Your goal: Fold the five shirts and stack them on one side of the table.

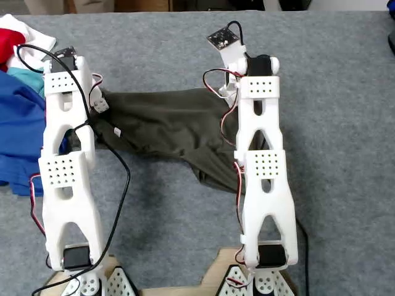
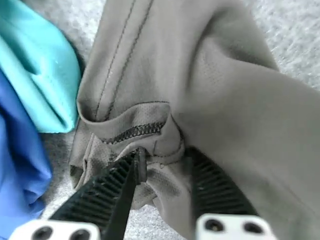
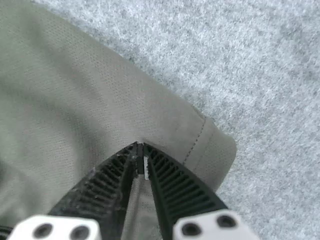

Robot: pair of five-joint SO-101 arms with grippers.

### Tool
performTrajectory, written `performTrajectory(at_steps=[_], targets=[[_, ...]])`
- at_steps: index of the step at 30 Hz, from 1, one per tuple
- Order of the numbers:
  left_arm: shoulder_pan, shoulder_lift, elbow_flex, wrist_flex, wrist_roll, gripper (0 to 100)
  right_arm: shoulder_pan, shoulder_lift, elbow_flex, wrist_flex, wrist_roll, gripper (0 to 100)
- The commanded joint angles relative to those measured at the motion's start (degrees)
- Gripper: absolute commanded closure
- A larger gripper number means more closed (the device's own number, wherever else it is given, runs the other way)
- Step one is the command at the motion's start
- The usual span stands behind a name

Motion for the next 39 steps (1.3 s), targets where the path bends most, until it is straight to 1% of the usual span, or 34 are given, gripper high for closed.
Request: performTrajectory(at_steps=[1,6,14,18,20,24,27,37,39], targets=[[0.00,-0.92,-0.35,-0.18,0.26,94,-0.31,-0.40,-0.75,-0.88,0.35,99.2],[0.00,-0.92,-0.35,-0.18,0.26,98,-0.31,-0.40,-0.75,-0.88,0.35,99.2],[0.00,-0.92,-3.08,2.99,0.26,98,-0.31,-0.40,-0.75,-0.88,0.44,99.2],[0.00,-0.92,-4.31,2.99,0.26,97,-0.31,-0.40,-0.75,-0.88,0.44,99.2],[0.00,-0.92,-4.04,3.08,-0.09,95,-0.31,-0.40,-0.75,-0.88,0.44,99.2],[0.00,-0.92,-3.96,3.08,-0.18,87,-0.31,-0.40,-0.75,-0.88,0.44,99.2],[0.00,-0.92,-4.22,3.08,-0.18,84,-0.31,-0.40,-0.75,-0.88,0.44,99.2],[-0.09,-0.92,-4.22,3.08,-0.18,84,-0.31,-0.31,-0.75,-0.88,0.44,99.2],[-0.97,-1.01,-4.31,3.08,-0.18,87,-0.31,-0.31,-0.75,-0.88,0.44,99.2]])
